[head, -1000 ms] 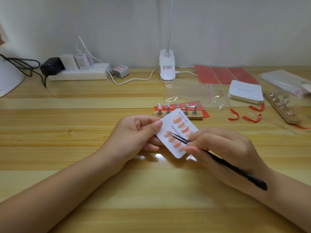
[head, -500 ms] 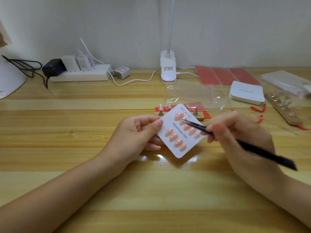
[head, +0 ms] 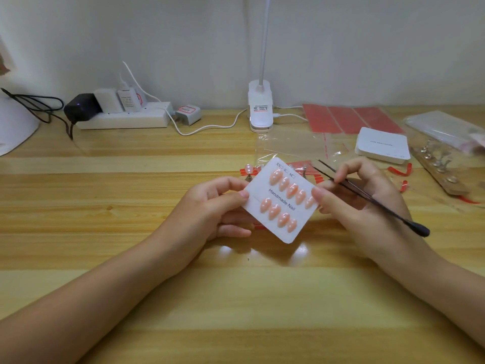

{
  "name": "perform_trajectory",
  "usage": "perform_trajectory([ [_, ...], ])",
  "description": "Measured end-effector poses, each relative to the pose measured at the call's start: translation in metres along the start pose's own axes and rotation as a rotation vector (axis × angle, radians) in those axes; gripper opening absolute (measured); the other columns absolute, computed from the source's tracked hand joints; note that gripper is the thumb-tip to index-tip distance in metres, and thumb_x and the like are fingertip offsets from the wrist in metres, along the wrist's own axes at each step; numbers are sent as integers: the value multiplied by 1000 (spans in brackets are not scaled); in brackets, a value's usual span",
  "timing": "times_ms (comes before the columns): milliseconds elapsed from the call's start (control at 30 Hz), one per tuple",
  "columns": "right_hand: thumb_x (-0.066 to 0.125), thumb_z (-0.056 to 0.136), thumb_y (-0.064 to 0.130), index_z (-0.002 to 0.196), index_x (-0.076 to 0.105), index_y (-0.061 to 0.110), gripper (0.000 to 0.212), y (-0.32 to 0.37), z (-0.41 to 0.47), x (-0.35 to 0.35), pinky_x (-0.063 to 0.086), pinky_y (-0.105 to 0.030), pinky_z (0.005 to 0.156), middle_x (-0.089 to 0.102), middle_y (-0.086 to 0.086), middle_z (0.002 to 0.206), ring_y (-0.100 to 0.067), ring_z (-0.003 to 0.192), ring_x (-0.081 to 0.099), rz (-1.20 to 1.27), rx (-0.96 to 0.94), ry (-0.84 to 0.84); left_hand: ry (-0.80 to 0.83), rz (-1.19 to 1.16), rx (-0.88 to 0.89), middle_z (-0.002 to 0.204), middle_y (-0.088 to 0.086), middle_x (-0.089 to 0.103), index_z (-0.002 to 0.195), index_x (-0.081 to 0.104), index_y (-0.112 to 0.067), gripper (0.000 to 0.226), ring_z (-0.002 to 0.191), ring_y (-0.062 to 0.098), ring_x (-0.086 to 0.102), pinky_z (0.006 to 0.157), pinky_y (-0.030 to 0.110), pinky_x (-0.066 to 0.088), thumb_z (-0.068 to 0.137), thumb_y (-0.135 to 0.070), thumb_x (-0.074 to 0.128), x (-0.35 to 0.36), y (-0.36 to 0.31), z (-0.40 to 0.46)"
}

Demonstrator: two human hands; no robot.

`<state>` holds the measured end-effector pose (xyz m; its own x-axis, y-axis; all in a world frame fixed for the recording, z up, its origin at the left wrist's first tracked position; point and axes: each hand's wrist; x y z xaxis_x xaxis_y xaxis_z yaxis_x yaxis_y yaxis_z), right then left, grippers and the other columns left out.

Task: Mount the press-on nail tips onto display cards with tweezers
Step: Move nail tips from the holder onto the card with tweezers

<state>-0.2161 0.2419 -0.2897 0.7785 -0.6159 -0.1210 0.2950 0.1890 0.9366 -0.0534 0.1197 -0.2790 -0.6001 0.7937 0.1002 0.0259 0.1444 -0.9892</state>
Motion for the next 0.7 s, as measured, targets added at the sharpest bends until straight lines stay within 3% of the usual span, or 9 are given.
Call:
perform_trajectory([
  [200,64,81,2,78,43,19,27,-4,4,-3,49,-14,55,68,9,65,-2,63,61,85,2,-99,135,348,97,68,3,71,81,60,-10,9,61,8,65,54,16,49,86,-3,58,4,4,-5],
  [333,66,80,1,78,43,21,31,-7,4,-6,53,-20,59,69,4,70,-8,66,65,46,8,-78,139,473,218,56,3,66,72,61,-13,20,48,8,56,49,17,44,79,-31,67,5,2,-8],
  [467,68,79,2,76,44,24,32,-10,4,-7,54,-31,65,69,-8,77,-18,71,66,-38,-15,-24,33,575,333,47,-3,59,60,59,-19,26,41,1,45,45,10,34,72,-42,59,-3,-7,-7],
  [633,68,81,8,76,45,23,27,-14,4,-7,54,-31,61,71,-4,76,-15,68,67,-97,-53,43,-240,599,409,61,-10,52,71,53,-21,20,53,1,42,50,10,34,77,-14,71,-17,-9,18],
  [700,69,81,14,77,47,23,24,-14,4,-8,56,-32,59,72,-2,80,-17,70,68,-127,-62,45,-286,726,363,74,-8,52,77,50,-25,25,59,1,44,53,9,36,75,-15,73,-18,-3,30],
])
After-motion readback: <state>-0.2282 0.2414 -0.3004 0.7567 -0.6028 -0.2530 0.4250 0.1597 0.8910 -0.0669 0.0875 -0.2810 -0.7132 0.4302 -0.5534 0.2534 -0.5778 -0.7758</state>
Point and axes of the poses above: each hand's wrist, its own z-axis towards the middle knuckle, its own x-axis out of the palm, y = z × x
